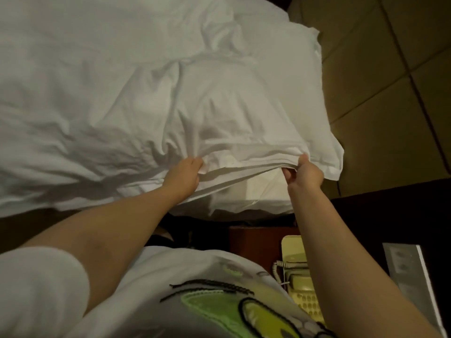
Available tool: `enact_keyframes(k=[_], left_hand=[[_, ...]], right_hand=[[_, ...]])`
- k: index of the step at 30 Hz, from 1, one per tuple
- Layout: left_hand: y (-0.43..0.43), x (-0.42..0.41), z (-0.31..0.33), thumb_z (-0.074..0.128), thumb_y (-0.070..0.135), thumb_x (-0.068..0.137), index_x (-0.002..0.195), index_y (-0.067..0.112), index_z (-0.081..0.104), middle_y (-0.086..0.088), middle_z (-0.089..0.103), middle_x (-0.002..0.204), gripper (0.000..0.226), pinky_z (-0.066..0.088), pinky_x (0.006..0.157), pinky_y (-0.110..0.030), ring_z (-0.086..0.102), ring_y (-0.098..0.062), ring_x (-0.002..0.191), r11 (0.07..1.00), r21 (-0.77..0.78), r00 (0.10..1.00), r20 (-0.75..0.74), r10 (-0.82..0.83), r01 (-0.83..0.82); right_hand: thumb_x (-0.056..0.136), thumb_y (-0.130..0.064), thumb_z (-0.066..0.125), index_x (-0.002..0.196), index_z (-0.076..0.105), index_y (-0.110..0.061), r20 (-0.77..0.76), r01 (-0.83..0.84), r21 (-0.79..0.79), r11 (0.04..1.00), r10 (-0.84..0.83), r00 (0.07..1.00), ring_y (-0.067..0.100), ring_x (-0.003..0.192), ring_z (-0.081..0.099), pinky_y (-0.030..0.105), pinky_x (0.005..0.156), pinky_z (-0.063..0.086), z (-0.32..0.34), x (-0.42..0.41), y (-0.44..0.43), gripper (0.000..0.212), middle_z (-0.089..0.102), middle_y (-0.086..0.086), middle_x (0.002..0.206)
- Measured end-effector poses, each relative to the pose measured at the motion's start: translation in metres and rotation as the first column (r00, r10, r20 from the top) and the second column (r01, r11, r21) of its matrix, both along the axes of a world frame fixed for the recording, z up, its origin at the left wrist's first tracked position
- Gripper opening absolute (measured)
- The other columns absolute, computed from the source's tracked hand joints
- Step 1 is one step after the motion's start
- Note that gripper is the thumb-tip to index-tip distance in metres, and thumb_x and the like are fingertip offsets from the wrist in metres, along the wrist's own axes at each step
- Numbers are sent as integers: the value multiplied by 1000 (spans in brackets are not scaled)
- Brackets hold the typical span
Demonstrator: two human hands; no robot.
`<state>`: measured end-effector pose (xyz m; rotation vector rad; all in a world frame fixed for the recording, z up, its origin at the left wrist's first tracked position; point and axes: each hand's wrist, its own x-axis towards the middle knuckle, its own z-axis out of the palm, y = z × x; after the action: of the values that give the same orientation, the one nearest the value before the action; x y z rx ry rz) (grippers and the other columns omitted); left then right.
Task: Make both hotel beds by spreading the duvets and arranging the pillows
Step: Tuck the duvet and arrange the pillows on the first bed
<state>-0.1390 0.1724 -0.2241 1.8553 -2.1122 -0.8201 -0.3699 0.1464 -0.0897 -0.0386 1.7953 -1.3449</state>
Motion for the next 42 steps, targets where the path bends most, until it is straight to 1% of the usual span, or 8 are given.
enact_keyframes(k=[5,10,23,29,33,36,39,42], left_hand=[[1,-10,6,61,28,81,135,17,37,-10,39,127,60,40,83,-40,45,-32,112,998,-44,973,228,-42,53],[-19,-25,14,54,16,88,128,12,41,-12,41,129,42,41,88,-43,45,-31,114,1000,-26,941,339,15,-7],[-17,-5,13,42,24,98,102,11,58,-9,57,101,21,43,69,-35,55,-27,94,959,-27,913,314,-260,282],[30,-15,-4,76,14,75,70,7,60,-11,59,69,18,41,47,-31,61,-32,64,893,-155,899,192,-393,423],[22,-20,-2,54,27,94,96,8,62,-11,61,95,21,37,62,-34,58,-31,91,933,-67,909,263,-324,353],[17,-32,2,70,40,80,110,9,57,-12,58,107,45,44,68,-37,57,-32,92,956,-49,894,371,-250,288],[19,-43,1,66,55,77,128,13,41,-8,45,126,71,41,83,-39,49,-28,109,984,60,884,433,-177,168],[1,-47,9,53,28,91,130,11,41,-12,49,124,44,44,83,-41,52,-32,109,987,67,888,431,-159,144]], right_hand=[[95,-19,59,81,54,-9,-34,-52,21,998,53,998,18,72,64,34,78,58,6,2,2,18,60,6,80],[96,-20,58,96,56,-8,-93,-114,49,992,118,989,17,73,64,33,78,58,5,-4,3,12,61,5,83],[96,-20,58,77,53,-12,-93,-89,126,988,101,991,17,72,61,33,77,58,-9,-24,-5,21,57,5,82],[102,-18,41,133,45,-5,-66,-147,137,980,157,985,12,65,50,27,68,55,-21,-32,-3,34,45,0,79],[101,-24,47,119,52,-9,-101,-121,172,978,139,985,12,66,51,24,61,52,-19,-32,-5,24,47,1,78],[97,-27,55,95,49,-11,-100,-58,177,983,77,992,12,67,53,26,74,55,-13,-29,-9,17,50,3,77],[98,-25,54,102,52,-9,-80,-94,150,984,107,991,12,66,54,30,83,56,-12,-31,-11,17,50,2,77],[98,-23,53,102,53,-9,-90,-99,139,985,112,990,12,67,55,31,85,56,-10,-34,-13,15,51,2,77]])
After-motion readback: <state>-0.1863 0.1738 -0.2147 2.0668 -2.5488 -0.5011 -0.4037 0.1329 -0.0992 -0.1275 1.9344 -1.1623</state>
